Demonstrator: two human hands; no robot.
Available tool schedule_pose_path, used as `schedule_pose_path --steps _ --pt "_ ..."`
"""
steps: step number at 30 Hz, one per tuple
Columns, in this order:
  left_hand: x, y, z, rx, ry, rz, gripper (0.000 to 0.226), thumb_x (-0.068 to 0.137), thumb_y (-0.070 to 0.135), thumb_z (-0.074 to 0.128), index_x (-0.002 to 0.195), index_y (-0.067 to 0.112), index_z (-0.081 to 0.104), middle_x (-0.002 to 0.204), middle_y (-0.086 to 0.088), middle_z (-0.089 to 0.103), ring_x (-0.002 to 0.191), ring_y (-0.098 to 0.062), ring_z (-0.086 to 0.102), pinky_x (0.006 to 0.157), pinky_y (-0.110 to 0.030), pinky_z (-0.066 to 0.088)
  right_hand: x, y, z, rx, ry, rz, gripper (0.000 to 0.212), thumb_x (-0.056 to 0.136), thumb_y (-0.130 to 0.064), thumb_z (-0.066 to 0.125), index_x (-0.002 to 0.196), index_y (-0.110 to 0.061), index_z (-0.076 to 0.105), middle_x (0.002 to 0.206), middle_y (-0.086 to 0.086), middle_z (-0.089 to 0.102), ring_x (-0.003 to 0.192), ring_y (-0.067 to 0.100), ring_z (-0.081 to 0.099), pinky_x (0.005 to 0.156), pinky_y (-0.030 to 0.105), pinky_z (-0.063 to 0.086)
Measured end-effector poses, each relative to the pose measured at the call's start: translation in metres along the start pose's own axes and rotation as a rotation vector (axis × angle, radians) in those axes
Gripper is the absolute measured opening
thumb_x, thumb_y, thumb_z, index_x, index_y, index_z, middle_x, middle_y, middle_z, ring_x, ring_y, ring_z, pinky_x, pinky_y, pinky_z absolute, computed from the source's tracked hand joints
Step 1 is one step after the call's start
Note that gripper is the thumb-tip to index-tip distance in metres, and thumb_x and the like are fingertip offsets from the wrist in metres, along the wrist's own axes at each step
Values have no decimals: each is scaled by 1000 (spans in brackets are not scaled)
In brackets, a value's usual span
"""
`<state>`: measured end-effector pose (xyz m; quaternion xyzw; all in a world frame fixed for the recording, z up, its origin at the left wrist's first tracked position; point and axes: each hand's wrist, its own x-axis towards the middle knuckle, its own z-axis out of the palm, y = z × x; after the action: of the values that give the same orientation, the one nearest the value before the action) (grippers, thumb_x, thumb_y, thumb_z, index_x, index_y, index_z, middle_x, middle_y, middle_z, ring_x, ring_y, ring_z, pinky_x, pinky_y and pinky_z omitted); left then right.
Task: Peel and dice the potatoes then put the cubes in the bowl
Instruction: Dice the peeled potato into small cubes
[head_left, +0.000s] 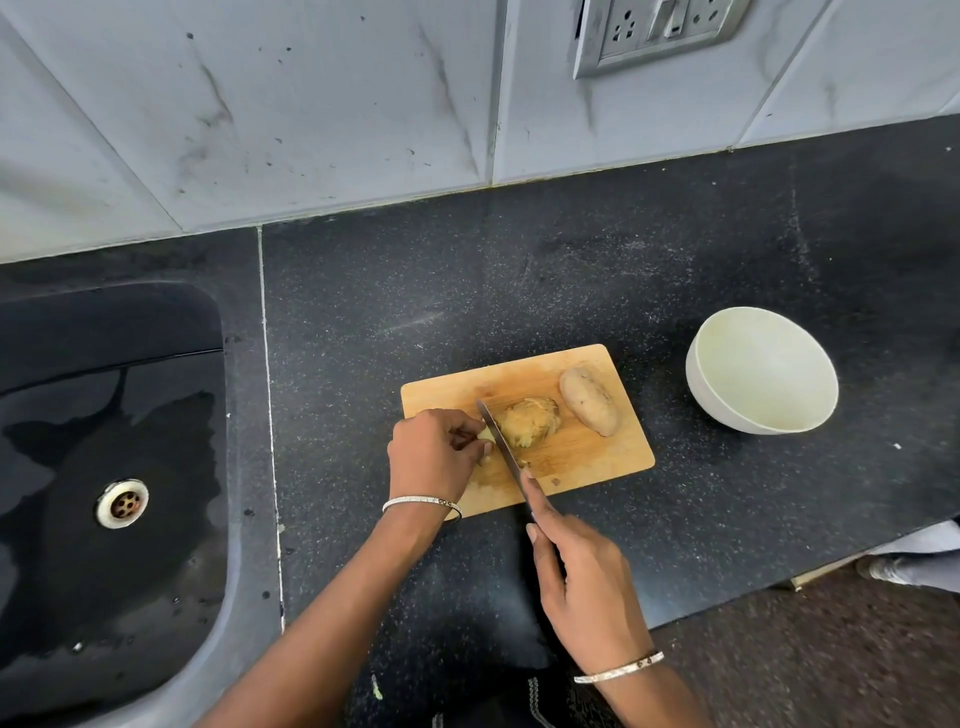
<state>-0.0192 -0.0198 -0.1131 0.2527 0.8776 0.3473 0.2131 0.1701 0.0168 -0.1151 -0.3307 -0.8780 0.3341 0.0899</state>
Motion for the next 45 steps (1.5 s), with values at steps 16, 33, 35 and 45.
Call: schedule_pose_path --steps 16,33,35,45 --pt "-4 5 1 -62 30 -58 16 74 18 82 88 23 78 78 8 74 78 -7 69 81 -22 51 7 -9 16 -134 -44 55 81 92 -12 55 153 -47 15 75 -4 47 60 20 56 52 38 49" --pt "-4 -6 -5 -146 -18 -5 22 69 13 86 88 20 76 74 13 71 68 11 62 68 1 43 -5 -17 -12 32 5 14 75 91 -8 63 146 -48 35 74 -16 59 62 -8 50 53 0 30" --pt "-4 -5 -4 -112 -2 -12 18 71 15 85 86 20 77 73 13 72 68 10 63 71 -3 47 -5 -16 -10 22 -3 17 75 91 -9 63 147 -50 33 72 -18 55 64 -8 50 53 0 30" --pt "-2 1 -3 -70 16 -72 14 73 19 83 86 23 79 79 9 75 75 -5 69 82 -28 55 -5 -14 -3 -18 -7 15 82 91 -12 63 148 -54 21 73 -15 54 62 2 56 55 18 45"
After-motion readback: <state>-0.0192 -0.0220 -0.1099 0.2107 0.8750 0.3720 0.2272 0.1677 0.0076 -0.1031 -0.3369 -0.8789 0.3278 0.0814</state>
